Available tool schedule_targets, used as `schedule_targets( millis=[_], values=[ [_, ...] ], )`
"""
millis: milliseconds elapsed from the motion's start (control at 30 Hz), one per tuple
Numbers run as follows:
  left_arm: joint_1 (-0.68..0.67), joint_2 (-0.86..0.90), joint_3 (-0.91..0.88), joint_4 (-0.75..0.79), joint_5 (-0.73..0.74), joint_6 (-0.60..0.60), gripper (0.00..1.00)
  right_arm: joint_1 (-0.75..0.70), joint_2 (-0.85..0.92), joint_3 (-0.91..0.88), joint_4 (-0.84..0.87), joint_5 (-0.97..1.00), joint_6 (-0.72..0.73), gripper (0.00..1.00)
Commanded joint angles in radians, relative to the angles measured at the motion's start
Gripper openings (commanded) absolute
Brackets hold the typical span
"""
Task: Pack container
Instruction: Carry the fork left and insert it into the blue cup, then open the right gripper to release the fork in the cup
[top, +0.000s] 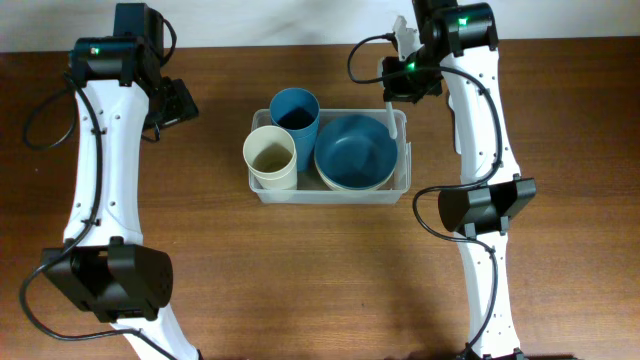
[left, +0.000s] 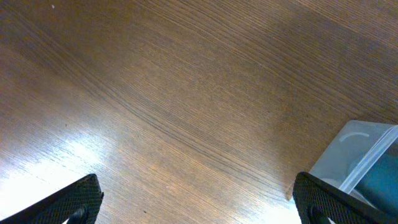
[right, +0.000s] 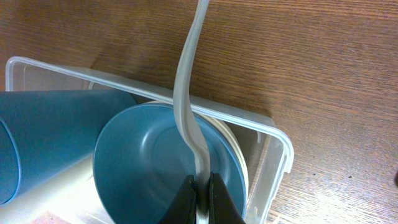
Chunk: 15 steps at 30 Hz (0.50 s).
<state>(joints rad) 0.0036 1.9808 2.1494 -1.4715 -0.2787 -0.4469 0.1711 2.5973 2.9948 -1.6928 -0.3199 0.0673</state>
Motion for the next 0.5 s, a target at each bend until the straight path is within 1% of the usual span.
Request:
schedule_targets(
  millis=[0,167,333,467],
  values=[
    [0.006,0.008,-0.004,0.002,-0.014,-0.011,1.0,0.001,-0.01,0.012,-0.006,-0.02,0.017,0.04],
    [0.006,0.008,-0.004,0.002,-0.014,-0.011,1.0,0.0,-0.01,-0.012,-0.006,0.021,0.016,0.04],
    [0.006,0.008,-0.004,0.002,-0.014,-0.011,1.0,-0.008,-0.02,-0.056,-0.006,0.02,0.02,0.04],
    [0.006,0.008,-0.004,0.002,-0.014,-0.011,1.0,-0.008,-0.077,-0.12,-0.006,0.038,0.02,0.04]
  ],
)
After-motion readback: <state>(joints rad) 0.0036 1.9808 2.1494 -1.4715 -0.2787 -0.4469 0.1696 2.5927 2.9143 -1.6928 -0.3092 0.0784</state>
